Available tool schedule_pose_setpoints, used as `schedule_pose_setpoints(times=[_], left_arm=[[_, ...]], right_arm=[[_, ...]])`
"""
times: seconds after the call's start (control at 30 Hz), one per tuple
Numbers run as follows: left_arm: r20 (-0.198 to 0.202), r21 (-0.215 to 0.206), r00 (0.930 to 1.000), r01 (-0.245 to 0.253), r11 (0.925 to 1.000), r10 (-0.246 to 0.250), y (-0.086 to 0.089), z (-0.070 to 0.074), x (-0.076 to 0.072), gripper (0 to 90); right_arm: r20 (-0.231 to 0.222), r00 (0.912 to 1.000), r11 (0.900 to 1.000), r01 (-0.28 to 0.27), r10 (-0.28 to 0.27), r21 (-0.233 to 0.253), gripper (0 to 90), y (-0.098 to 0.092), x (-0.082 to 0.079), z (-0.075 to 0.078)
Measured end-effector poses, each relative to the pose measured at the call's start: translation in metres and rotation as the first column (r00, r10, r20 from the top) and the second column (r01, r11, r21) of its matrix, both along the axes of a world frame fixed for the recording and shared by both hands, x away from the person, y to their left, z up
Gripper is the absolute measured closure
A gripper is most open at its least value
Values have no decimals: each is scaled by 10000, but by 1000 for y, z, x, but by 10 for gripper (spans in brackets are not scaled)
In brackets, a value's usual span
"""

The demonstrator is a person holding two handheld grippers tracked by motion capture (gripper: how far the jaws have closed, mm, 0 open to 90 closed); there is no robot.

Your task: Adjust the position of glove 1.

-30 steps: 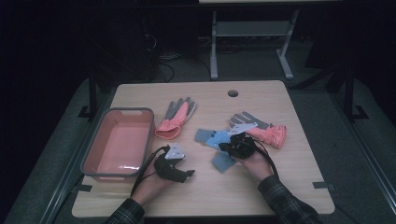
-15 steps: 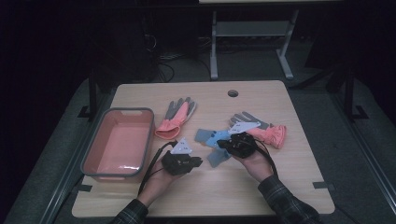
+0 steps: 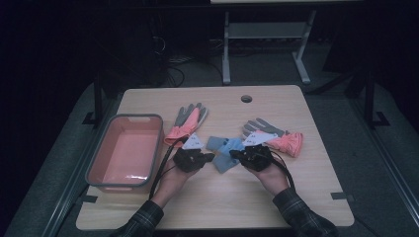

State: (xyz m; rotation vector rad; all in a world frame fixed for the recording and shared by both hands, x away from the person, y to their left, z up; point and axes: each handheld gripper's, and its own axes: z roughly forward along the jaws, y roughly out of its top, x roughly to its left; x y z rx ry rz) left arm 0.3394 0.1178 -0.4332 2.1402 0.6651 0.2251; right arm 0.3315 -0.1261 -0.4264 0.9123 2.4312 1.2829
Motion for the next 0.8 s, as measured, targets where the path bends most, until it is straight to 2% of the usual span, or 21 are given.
schedule_pose_setpoints(times=[0.1,0.2,0.23,0.33,0.4,0.43,0.5,0.53,0.63,0.7,0.77,0.8], left_arm=[[-28,125,10000,30,9999,-29,-3,0,-2,894],[-73,288,10000,-31,9996,33,-6,-4,-1,895],[-148,379,9998,-133,9992,138,-6,-6,2,895],[-309,419,9989,-350,9985,363,-4,-10,11,892],[-307,285,9982,-501,9983,509,-4,-11,14,866],[-341,276,9979,-538,9982,547,-4,-12,18,791],[-557,113,9967,-590,9982,596,-6,-14,22,748],[-580,248,9966,-567,9981,581,-8,-16,25,715],[-684,282,9953,-673,9973,691,-14,-20,29,676],[-809,468,9935,-767,9960,804,-20,-26,33,610],[-872,778,9929,-737,9942,804,-23,-30,35,605],[-870,734,9926,-788,9942,851,-25,-32,35,601]], right_arm=[[-121,9999,10000,15,-16,-70,900,-4,-5,-3],[-197,9998,9993,-5,-3,-378,900,-7,-11,-8],[-231,9997,9984,53,-67,-572,900,-10,-10,-10],[-344,9988,9979,316,-336,-568,900,-16,-5,-11],[-388,9984,9976,396,-418,-559,900,-18,-5,-11],[-520,9973,9973,492,-521,-544,900,-22,-4,-12],[-568,9967,9967,546,-580,-596,900,-23,-4,-13],[-545,9969,9968,531,-564,-603,900,-25,-5,-14],[-647,9961,9968,566,-602,-564,895,-27,-7,-15],[-673,9956,9964,606,-645,-592,873,-33,-9,-16],[-712,9952,9962,633,-675,-597,873,-35,-10,-16],[-678,9952,9960,665,-705,-601,866,-38,-11,-16]])
